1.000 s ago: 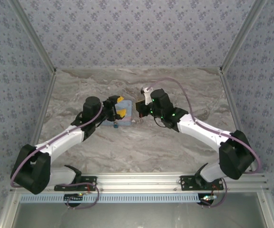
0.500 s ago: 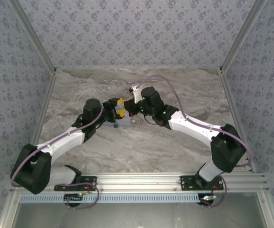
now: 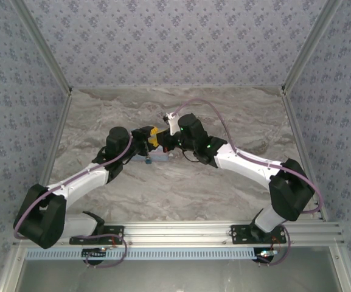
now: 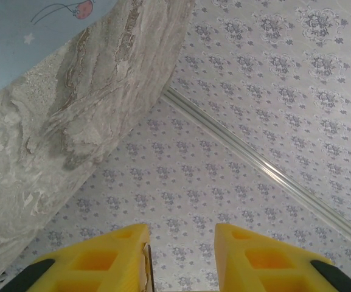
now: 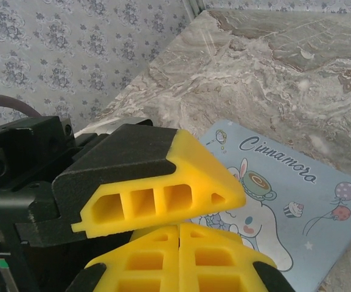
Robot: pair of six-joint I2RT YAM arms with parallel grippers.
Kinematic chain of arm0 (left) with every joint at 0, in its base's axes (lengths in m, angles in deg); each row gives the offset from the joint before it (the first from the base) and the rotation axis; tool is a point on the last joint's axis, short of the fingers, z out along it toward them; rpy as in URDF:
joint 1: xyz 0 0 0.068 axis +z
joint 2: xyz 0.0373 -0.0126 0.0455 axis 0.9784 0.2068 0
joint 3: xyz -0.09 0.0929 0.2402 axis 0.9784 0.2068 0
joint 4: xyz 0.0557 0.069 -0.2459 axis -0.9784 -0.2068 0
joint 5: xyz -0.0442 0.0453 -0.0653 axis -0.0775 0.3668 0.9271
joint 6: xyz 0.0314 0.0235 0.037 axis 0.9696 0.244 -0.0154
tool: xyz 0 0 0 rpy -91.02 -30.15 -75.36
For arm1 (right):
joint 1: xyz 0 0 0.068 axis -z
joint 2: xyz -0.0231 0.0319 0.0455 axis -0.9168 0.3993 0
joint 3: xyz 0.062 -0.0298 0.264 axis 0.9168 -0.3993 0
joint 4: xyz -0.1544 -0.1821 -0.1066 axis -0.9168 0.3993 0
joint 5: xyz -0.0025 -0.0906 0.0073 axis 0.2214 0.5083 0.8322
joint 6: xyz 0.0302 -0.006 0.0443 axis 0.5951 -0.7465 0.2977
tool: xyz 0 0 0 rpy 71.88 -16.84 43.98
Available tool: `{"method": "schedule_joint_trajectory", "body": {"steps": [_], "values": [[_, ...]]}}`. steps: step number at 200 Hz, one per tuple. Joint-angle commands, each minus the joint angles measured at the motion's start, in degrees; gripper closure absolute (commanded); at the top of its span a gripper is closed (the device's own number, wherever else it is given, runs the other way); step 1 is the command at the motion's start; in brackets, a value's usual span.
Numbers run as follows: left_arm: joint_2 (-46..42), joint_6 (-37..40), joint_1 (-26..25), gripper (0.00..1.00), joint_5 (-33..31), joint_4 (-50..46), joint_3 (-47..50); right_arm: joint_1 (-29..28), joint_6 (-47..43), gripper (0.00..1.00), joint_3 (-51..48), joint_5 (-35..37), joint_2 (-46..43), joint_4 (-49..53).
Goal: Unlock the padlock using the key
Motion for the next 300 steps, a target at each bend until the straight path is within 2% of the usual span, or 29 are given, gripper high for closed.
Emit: {"method": "schedule_joint_trajectory", "body": {"steps": [1, 208, 250, 261, 281, 296, 300], "values": [[0.3, -11.9, -0.2, 0.69, -1.0, 1.5, 0.6, -0.5, 1.1, 1.0, -0.7, 1.0, -1.8, -0.3], [-1.0, -11.5, -0.3, 0.88, -1.9, -0.5, 1.8, 0.1, 2.4, 1.0, -3.0, 3.1, -3.8, -1.0], [-1.3, -11.3, -0.3, 0.96, -2.1, -0.4, 2.0, 0.2, 2.6, 1.0, -3.3, 2.9, -3.8, -0.9], [-1.4, -10.9, -0.2, 1.0, -2.3, -0.3, 2.0, 0.3, 2.8, 1.0, -3.4, 2.9, -3.8, -0.9], [-1.5, -9.5, -0.2, 1.0, -2.7, -0.4, 1.8, 0.7, 3.4, 1.0, -3.4, 2.5, -3.9, -0.6], [-1.7, -5.5, 0.1, 1.0, -2.8, -1.1, 0.8, 1.5, 4.4, 1.0, -3.6, 1.3, -4.3, -0.7], [-1.8, -4.0, 0.2, 1.0, -2.8, -1.8, 0.2, 1.7, 4.7, 0.96, -3.7, 0.6, -4.5, -0.8]]}}
